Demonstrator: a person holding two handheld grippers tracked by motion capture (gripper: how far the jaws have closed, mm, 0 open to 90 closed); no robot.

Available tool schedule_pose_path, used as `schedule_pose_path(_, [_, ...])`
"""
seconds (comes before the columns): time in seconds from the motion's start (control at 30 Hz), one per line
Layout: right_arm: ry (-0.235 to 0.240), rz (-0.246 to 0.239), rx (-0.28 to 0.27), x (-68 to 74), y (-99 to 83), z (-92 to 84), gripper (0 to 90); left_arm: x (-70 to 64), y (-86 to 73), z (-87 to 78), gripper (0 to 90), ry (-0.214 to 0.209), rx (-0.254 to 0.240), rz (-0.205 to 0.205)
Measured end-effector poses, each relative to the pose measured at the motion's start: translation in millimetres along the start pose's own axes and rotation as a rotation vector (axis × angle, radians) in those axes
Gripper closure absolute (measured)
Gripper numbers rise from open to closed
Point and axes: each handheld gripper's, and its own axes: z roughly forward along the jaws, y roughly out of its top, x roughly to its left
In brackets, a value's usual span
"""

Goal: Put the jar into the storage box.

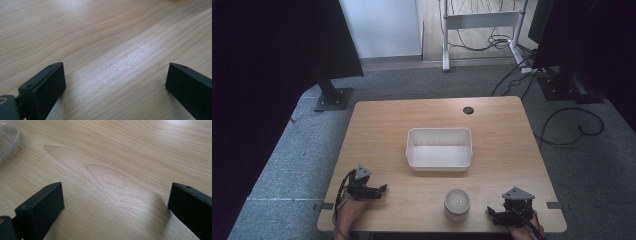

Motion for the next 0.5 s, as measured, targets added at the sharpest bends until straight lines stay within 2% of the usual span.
schedule_pose_path(0.5, [0.010, 0.003, 0.004, -0.6, 0.0, 0.3, 0.0, -0.1, 0.0, 0.1, 2.7, 0.000, -0.002, -0.003])
